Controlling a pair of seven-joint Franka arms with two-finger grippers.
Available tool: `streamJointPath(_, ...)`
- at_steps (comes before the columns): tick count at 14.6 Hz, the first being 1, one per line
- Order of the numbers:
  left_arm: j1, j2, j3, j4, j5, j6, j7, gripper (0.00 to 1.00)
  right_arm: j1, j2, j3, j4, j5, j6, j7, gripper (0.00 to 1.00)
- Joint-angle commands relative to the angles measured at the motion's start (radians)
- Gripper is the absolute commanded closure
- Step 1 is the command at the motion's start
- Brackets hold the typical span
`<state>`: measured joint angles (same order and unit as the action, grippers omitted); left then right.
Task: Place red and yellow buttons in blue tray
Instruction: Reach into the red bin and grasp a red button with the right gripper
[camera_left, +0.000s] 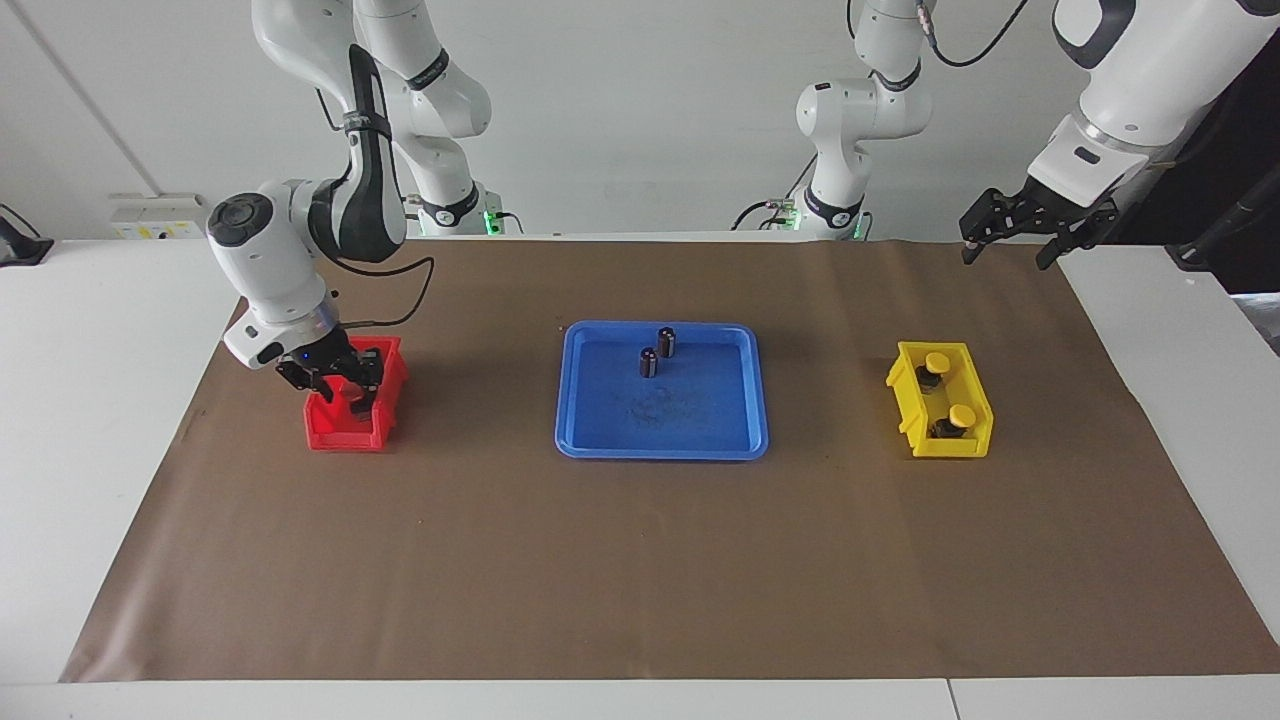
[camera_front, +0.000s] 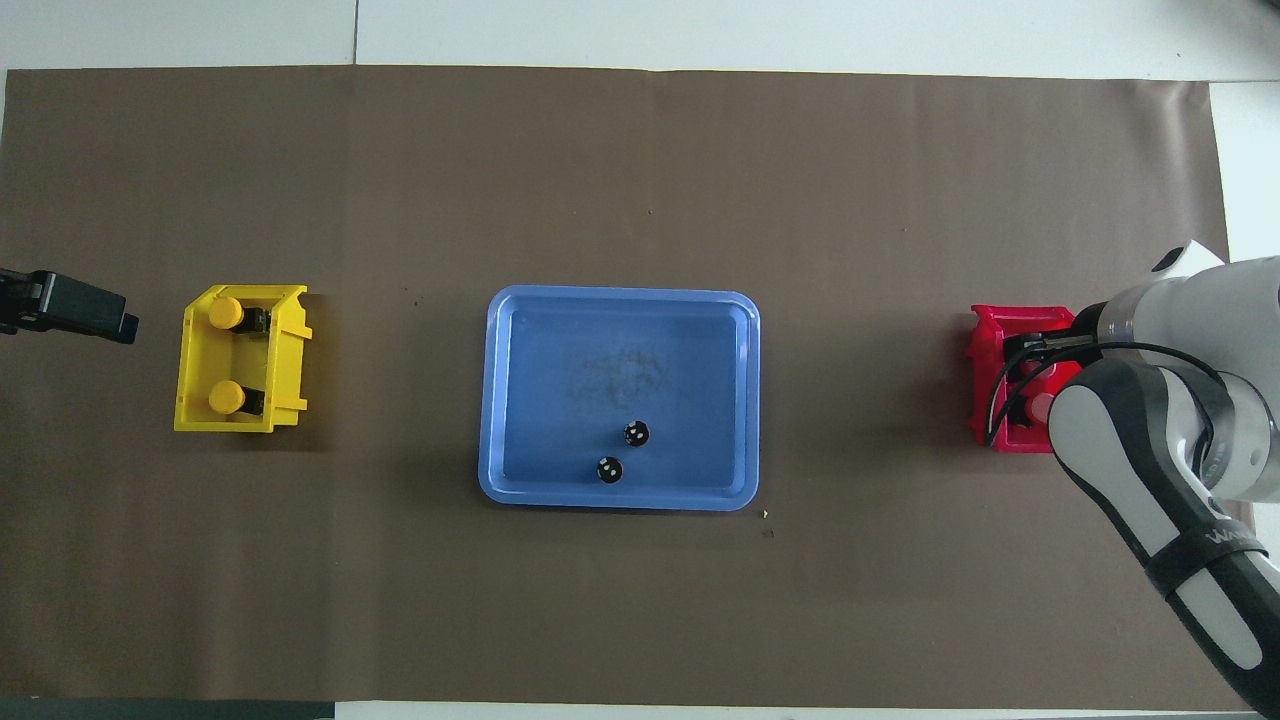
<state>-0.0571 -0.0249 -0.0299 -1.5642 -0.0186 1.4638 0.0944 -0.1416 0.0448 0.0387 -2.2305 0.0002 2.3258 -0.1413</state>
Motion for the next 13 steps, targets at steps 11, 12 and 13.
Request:
streamJointPath(11,0.009,-0.047,-0.002,-0.079,0.025,0.038,-0.004,0.00,-0.033,-0.043,0.007,-0.070,0.020,0.032,-0.060,0.46)
streamJointPath(12,0.019,-0.052,-0.002,-0.086,0.025,0.039,-0.004,0.00,-0.032,-0.043,0.007,-0.070,0.020,0.032,-0.058,0.51)
streamJointPath(13,0.043,-0.058,-0.004,-0.105,0.026,0.068,-0.001,0.00,-0.029,-0.043,0.007,-0.072,0.020,0.032,-0.060,0.59)
